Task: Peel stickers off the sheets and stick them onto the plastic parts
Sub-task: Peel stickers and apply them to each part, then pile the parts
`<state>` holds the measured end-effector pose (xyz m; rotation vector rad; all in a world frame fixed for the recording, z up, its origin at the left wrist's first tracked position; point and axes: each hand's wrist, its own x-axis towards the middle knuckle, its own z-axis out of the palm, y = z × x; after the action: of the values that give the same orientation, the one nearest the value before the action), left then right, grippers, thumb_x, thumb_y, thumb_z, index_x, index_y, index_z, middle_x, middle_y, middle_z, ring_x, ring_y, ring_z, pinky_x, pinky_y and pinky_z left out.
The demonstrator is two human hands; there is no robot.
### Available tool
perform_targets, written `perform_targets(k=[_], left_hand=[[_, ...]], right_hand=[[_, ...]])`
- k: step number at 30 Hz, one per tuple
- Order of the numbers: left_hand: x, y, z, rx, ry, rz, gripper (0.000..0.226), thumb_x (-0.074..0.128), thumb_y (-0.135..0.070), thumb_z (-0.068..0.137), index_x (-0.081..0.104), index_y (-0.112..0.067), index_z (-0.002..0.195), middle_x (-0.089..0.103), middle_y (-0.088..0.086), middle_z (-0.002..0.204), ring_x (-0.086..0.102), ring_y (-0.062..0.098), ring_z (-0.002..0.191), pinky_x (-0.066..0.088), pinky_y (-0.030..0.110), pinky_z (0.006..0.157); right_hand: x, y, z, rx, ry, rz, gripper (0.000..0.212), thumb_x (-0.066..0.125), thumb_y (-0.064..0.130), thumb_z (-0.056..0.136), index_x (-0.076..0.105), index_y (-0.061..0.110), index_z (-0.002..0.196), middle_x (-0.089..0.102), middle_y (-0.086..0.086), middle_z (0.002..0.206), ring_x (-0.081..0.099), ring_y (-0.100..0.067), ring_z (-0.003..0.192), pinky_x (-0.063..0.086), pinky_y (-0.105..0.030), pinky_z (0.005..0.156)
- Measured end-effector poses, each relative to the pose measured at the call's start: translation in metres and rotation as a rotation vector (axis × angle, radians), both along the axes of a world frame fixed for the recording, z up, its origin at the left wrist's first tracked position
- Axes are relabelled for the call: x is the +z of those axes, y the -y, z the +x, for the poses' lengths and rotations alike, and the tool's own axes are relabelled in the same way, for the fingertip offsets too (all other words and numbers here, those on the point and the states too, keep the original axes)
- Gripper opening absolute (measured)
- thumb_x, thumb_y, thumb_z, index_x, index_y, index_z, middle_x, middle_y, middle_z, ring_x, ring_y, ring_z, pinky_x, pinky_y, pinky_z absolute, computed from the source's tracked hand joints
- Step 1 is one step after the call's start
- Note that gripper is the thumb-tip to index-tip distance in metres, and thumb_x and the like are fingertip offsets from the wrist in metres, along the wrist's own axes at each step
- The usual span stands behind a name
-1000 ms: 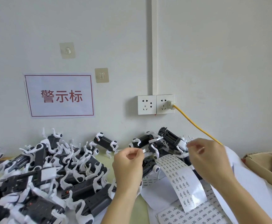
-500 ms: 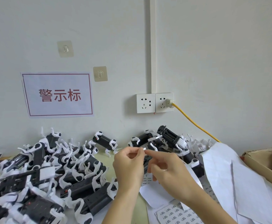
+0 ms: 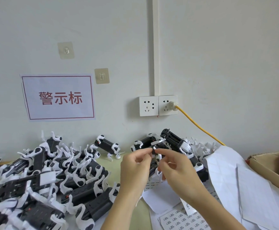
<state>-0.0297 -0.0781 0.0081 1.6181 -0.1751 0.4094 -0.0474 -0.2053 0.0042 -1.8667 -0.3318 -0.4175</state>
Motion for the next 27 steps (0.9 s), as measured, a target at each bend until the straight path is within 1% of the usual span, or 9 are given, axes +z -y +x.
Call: perform_targets(k=[3, 4, 6, 8, 12, 17, 23, 25, 27], left_hand=[[-0.009, -0.011, 0.005, 0.252, 0.093, 0.382, 0.023, 0.062, -0.011, 0.091, 0.07, -0.029, 0.104, 0.069, -0.015, 0.101, 0.061, 0.006, 0.101, 0.039, 0.001, 0.071], [-0.013, -0.013, 0.007, 0.283, 0.103, 0.505, 0.025, 0.062, -0.015, 0.092, 0.068, -0.026, 0.113, 0.066, -0.012, 0.109, 0.058, 0.009, 0.11, 0.039, 0.004, 0.077], [-0.021, -0.016, 0.01, 0.283, 0.082, 0.73, 0.037, 0.061, -0.028, 0.093, 0.057, -0.026, 0.13, 0.06, -0.01, 0.123, 0.051, 0.014, 0.121, 0.043, 0.02, 0.091], [-0.025, -0.013, 0.009, 0.252, 0.013, 0.89, 0.047, 0.059, -0.04, 0.094, 0.046, -0.029, 0.138, 0.058, -0.008, 0.126, 0.052, 0.018, 0.12, 0.046, 0.032, 0.093], [-0.034, -0.008, 0.01, 0.275, -0.054, 1.075, 0.042, 0.053, -0.04, 0.098, 0.041, -0.023, 0.135, 0.059, -0.004, 0.117, 0.05, 0.021, 0.113, 0.047, 0.035, 0.088], [-0.028, -0.011, 0.009, 0.304, -0.1, 0.907, 0.028, 0.056, -0.036, 0.094, 0.049, -0.023, 0.119, 0.061, -0.006, 0.104, 0.057, 0.02, 0.102, 0.048, 0.032, 0.074], [-0.01, -0.011, 0.007, 0.157, -0.21, 0.364, 0.033, 0.063, -0.039, 0.09, 0.039, -0.033, 0.111, 0.064, -0.007, 0.086, 0.063, 0.004, 0.065, 0.041, 0.02, 0.053], [-0.005, -0.012, 0.006, 0.07, -0.284, 0.172, 0.03, 0.065, -0.037, 0.089, 0.044, -0.029, 0.11, 0.068, -0.006, 0.081, 0.063, -0.001, 0.055, 0.043, 0.018, 0.048], [-0.003, -0.011, 0.005, -0.019, -0.346, 0.035, 0.03, 0.069, -0.036, 0.086, 0.051, -0.03, 0.109, 0.069, -0.004, 0.085, 0.064, -0.003, 0.058, 0.044, 0.016, 0.047]], right_hand=[[-0.001, 0.009, 0.005, -0.117, -0.064, 0.04, 0.023, 0.051, 0.012, 0.095, 0.067, 0.028, 0.097, 0.063, 0.002, 0.068, 0.058, -0.006, 0.052, 0.044, -0.02, 0.049], [-0.001, 0.012, 0.006, -0.121, -0.096, 0.05, 0.019, 0.051, 0.013, 0.095, 0.066, 0.025, 0.094, 0.063, 0.004, 0.067, 0.058, -0.006, 0.051, 0.043, -0.019, 0.048], [-0.003, 0.015, 0.007, -0.094, -0.159, 0.068, 0.013, 0.052, 0.016, 0.096, 0.064, 0.02, 0.092, 0.062, 0.004, 0.065, 0.058, -0.006, 0.051, 0.042, -0.021, 0.051], [-0.003, 0.017, 0.008, -0.061, -0.202, 0.071, 0.009, 0.054, 0.018, 0.096, 0.062, 0.015, 0.093, 0.061, 0.004, 0.064, 0.058, -0.008, 0.052, 0.043, -0.023, 0.052], [-0.004, 0.019, 0.01, -0.032, -0.227, 0.034, 0.009, 0.057, 0.02, 0.095, 0.061, 0.012, 0.094, 0.06, 0.006, 0.059, 0.058, -0.008, 0.053, 0.044, -0.02, 0.051], [-0.002, 0.023, 0.01, 0.023, -0.217, 0.007, 0.013, 0.059, 0.022, 0.097, 0.062, 0.01, 0.095, 0.06, 0.004, 0.058, 0.056, -0.011, 0.053, 0.045, -0.024, 0.053], [0.004, 0.028, 0.005, 0.121, -0.154, 0.062, 0.01, 0.058, 0.012, 0.098, 0.061, 0.005, 0.091, 0.057, -0.004, 0.061, 0.054, -0.019, 0.057, 0.044, -0.027, 0.053], [0.005, 0.029, 0.004, 0.141, -0.131, 0.068, 0.01, 0.057, 0.011, 0.098, 0.061, 0.005, 0.091, 0.057, -0.004, 0.061, 0.055, -0.02, 0.057, 0.045, -0.027, 0.054], [0.007, 0.029, 0.002, 0.153, -0.108, 0.07, 0.01, 0.058, 0.011, 0.098, 0.061, 0.006, 0.09, 0.057, -0.004, 0.06, 0.054, -0.019, 0.057, 0.044, -0.028, 0.054]])
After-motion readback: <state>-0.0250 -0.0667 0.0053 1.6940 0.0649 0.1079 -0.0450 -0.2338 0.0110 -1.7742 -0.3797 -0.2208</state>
